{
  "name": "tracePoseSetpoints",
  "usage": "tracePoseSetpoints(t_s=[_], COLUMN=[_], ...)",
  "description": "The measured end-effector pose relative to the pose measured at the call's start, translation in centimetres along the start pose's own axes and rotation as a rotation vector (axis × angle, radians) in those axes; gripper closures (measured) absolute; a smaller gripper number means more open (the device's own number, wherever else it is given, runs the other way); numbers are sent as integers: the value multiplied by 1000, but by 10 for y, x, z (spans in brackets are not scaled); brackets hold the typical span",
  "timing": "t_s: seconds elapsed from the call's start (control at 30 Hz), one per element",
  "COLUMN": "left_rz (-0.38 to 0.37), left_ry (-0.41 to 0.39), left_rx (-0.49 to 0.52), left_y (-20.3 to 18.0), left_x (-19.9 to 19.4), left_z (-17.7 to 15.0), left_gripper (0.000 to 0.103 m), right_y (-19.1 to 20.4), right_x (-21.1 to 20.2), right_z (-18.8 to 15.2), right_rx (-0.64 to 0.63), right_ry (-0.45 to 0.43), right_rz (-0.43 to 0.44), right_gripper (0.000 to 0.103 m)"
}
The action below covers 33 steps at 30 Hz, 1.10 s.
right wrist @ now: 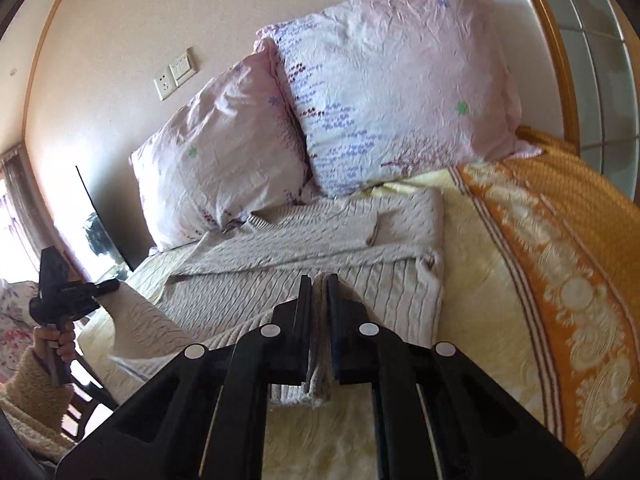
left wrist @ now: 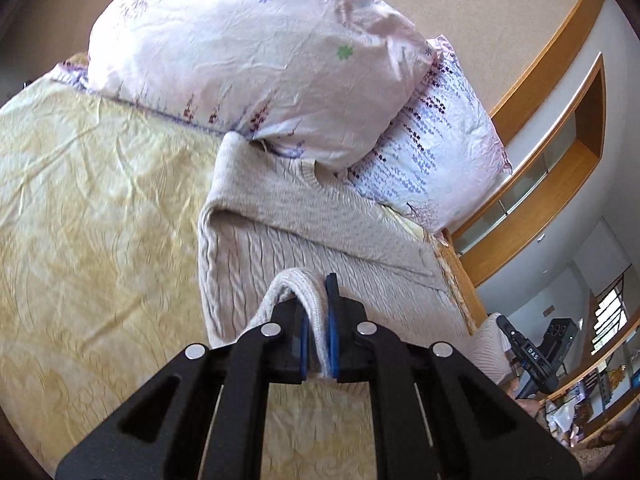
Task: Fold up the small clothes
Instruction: 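Grasp the sweater hem with the left gripper while the right gripper grasps the hem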
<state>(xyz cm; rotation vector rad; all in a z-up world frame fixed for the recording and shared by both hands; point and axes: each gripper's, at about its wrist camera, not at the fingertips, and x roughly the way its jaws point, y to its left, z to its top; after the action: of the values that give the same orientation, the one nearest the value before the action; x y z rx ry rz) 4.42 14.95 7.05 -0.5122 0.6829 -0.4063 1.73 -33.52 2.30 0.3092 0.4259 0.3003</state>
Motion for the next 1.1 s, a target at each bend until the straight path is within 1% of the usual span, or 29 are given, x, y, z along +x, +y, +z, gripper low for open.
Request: tracePoseSetpoints(t_s=[0.03, 0.07, 0.1, 0.17, 0.2, 0.23, 0.27, 0.33, 0.4, 0.43, 0.47, 0.5, 0.53, 0.57, 0.6, 0.63, 0.67, 0.7, 0.77, 0.83, 0.9, 0.97, 1.0, 1.03, 1.07, 1.1], left_rz=[9, 18, 28, 45, 52, 59, 68, 76, 74, 71, 68, 64, 62, 60, 59, 60, 59, 57, 56, 56, 54, 51, 50, 51, 51, 53], left_ry=[-16, -36, -56, -96, -110, -116, -112, -97, -83, -80, -78, -76, -74, -71, -68, -69, -69, -67, -66, -63, -61, -59, -59, -59, -59, -59], left_rx=[5, 8, 5, 8, 6, 5, 8, 10, 4, 3, 1, 1, 0, 0, 3, 4, 4, 4, 5, 5, 2, -4, -6, -8, -9, -10], left_y=[-2, -4, -5, -8, -9, -10, -12, -12, -10, -9, -8, -7, -6, -6, -6, -6, -6, -6, -6, -6, -5, -4, -4, -4, -3, -3], left_x=[5, 9, 14, 27, 34, 42, 50, 61, 67, 68, 69, 70, 71, 72, 73, 73, 73, 73, 74, 74, 75, 76, 76, 76, 75, 75], left_z=[8, 15, 22, 37, 43, 48, 50, 52, 53, 53, 53, 53, 53, 54, 54, 54, 53, 54, 53, 53, 54, 54, 54, 54, 54, 54], left_gripper=[96, 96, 96, 96, 96, 96, 96, 96, 96, 96, 96, 96, 96, 96, 96, 96, 96, 96, 96, 96, 96, 96, 96, 96, 96, 96], right_y=[3, 5, 8, 11, 11, 10, 8, -5, -14, -18, -21, -22, -25, -26, -25, -25, -23, -19, -9, -5, -7, -9, -10, -10, -9, -6], right_x=[2, 4, 7, 13, 20, 29, 38, 54, 60, 59, 58, 58, 57, 57, 60, 62, 63, 64, 66, 73, 82, 95, 102, 108, 113, 116], right_z=[7, 15, 23, 39, 46, 51, 55, 54, 43, 37, 30, 24, 19, 13, 6, -1, -8, -13, -22, -34, -41, -46, -48, -50, -52, -52], right_rx=[-19, -40, -65, -85, -83, -76, -50, 76, 196, 250, 290, 327, 373, 429, 496, 565, 612, 621, 610, 644, 673, 705, 711, 713, 695, 668], right_ry=[-31, -66, -106, -176, -182, -163, -126, 20, 159, 211, 256, 311, 348, 384, 426, 463, 503, 543, 615, 673, 673, 657, 661, 659, 654, 646], right_rz=[-28, -62, -99, -142, -138, -130, -115, 32, 176, 242, 281, 316, 352, 408, 472, 520, 543, 545, 493, 482, 465, 470, 460, 448, 445, 438], right_gripper=[95, 102, 102, 102, 102, 102, 102, 102, 102, 101, 97, 88, 84, 74, 62, 57, 53, 53, 53, 53, 53, 53, 55, 59, 85, 95])
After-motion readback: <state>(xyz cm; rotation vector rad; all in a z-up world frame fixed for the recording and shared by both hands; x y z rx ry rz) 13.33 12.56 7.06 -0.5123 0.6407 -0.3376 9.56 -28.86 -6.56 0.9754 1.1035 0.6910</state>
